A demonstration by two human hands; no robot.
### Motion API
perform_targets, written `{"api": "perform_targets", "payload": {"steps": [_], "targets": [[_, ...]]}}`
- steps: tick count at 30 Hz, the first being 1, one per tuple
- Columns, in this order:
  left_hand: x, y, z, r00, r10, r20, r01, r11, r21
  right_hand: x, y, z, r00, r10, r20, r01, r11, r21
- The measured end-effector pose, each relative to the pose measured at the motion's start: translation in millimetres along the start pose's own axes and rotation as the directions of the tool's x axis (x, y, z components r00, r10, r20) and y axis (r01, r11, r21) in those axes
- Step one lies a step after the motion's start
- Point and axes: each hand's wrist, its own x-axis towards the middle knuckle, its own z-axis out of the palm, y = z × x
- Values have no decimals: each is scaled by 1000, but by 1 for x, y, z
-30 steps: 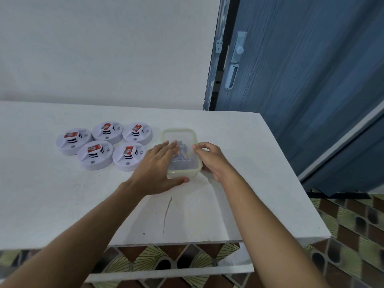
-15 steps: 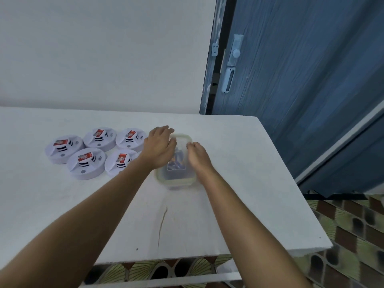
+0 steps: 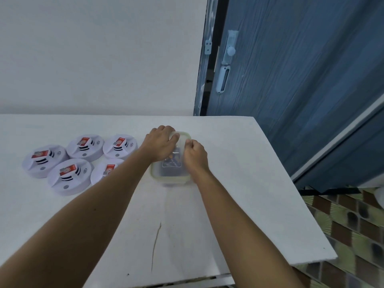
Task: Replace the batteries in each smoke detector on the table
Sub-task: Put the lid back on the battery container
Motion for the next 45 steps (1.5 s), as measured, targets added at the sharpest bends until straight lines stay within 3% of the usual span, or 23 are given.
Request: {"api": "perform_targets", "payload": {"steps": [14, 18, 24, 29, 38, 41, 45], "targets": [[7, 3, -4, 999, -44, 26, 43, 999, 15, 3, -3, 1, 999, 0, -43, 0, 1000, 2], [4, 3, -4, 1000, 21, 12, -20, 998, -57, 2, -5, 2, 999, 22, -42, -22, 1000, 5], [-10, -1, -5, 971, -90, -220, 57, 986, -154, -4, -7, 3, 998, 46, -53, -46, 999, -2], [-20, -9, -8, 996, -60, -62, 53, 993, -107, -8, -6, 7, 997, 46, -62, -44, 999, 28], [-38, -16, -18, 999, -39, -35, 35, 994, -99, -18, -15, 13, 992, 43, -120, -34, 997, 73], [-46, -19, -26, 998, -12, 56, 16, 996, -88, -21, -16, 11, 992, -84, -92, 72, 989, -126], [-63, -33, -53, 986, 54, 155, -48, 998, -37, -32, -31, 11, 978, -209, 8, 183, 835, -520]]}}
